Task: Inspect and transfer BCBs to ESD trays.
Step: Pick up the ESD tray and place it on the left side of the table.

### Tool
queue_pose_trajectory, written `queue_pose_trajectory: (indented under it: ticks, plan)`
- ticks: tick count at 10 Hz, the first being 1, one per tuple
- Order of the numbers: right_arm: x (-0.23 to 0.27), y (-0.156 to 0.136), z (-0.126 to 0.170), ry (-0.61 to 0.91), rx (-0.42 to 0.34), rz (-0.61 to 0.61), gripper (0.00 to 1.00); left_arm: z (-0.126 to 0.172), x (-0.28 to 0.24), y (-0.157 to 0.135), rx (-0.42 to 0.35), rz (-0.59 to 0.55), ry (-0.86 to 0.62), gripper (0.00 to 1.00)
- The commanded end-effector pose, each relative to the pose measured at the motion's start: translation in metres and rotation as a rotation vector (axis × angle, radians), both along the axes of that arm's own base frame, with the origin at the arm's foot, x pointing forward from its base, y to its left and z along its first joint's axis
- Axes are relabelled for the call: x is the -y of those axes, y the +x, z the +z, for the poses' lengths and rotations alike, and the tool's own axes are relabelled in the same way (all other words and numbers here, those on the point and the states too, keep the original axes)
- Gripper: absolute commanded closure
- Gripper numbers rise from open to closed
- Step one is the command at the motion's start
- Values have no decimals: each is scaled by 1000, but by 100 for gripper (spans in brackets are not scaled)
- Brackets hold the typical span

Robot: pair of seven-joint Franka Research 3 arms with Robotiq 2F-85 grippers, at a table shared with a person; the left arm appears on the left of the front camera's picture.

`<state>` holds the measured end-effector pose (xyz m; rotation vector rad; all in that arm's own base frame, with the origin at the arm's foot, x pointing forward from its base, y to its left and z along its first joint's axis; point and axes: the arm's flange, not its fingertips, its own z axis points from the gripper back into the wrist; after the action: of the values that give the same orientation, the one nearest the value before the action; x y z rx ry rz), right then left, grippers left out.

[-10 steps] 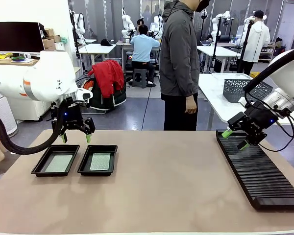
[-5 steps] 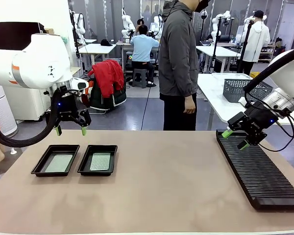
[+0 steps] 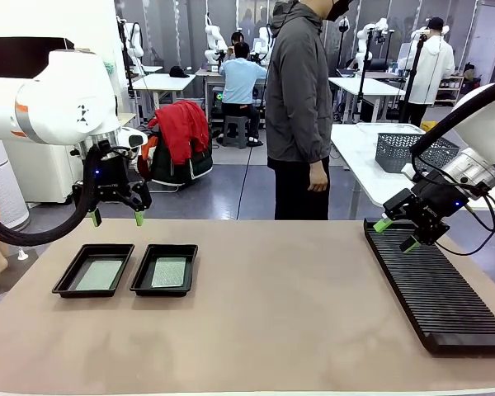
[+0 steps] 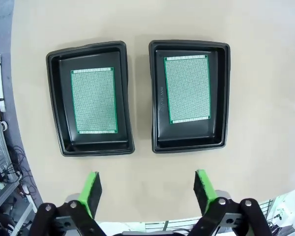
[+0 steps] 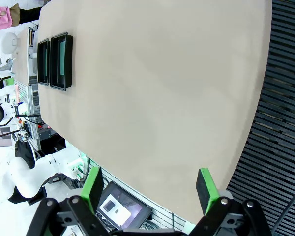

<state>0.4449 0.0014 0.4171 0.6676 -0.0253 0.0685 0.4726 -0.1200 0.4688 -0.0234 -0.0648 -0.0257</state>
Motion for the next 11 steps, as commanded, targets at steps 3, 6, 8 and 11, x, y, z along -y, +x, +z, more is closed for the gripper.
queue_pose_trajectory:
  ticks: [3,6,8,11]
  plan:
    - [-2,1,1,-14,-4,-21,0,-1,0,1,7,1,-2,0]
    - [-2,1,1,-14,-4,-21,0,-1,0,1,7,1,-2,0]
    - [-2,1,1,-14,-4,-21,0,-1,0,1,7,1,-2,0]
    - [-2,1,1,-14,-4,-21,0,-1,0,1,7,1,-2,0]
